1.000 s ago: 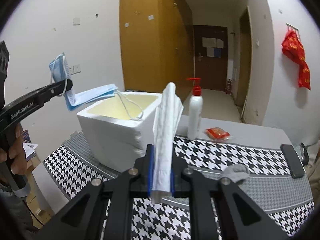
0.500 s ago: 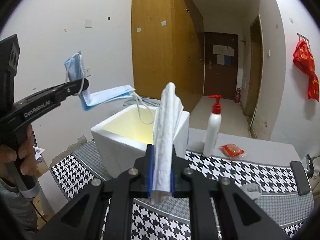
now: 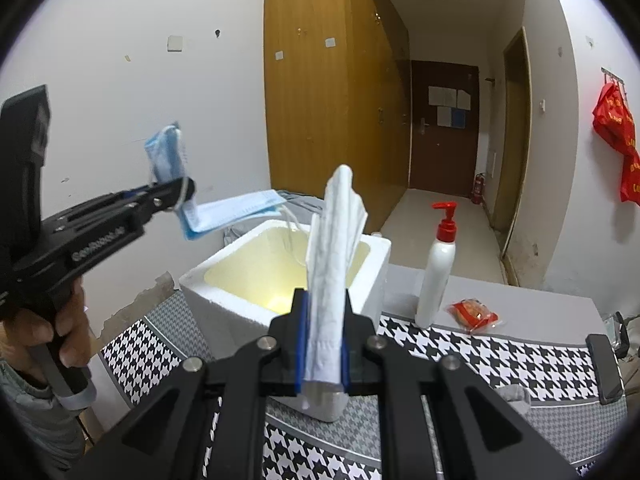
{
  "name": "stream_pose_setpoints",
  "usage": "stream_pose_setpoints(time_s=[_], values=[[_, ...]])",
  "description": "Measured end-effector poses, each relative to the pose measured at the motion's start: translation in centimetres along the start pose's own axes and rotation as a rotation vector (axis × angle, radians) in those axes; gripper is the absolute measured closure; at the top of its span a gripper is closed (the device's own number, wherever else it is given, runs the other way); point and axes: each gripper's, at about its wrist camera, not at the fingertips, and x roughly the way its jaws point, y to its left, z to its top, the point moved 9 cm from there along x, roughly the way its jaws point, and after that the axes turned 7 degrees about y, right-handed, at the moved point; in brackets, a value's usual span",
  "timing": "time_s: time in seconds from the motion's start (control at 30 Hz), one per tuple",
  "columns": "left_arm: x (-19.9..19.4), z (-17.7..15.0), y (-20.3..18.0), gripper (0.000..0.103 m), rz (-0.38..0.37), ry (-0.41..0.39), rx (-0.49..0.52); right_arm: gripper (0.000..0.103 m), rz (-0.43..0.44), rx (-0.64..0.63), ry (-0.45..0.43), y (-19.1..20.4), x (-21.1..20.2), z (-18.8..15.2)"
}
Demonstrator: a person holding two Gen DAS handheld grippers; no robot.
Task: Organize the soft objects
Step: 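Open the left tool to drop the blue mask into the box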
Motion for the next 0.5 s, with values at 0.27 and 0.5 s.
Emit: stream_pose_setpoints(time_s=[0.27,0.5], values=[[3.7,-0.5,0.5,0.090,-0.016,0.075,0.003,0.086,-0.016,-0.010,0.016,0.2,1.0,0.2],[6.4,-1.3,0.4,0.067,-0.047,0.140,-0.008,0.086,-0.035,0.000,0.043,-0.2,1.8,-0.2]])
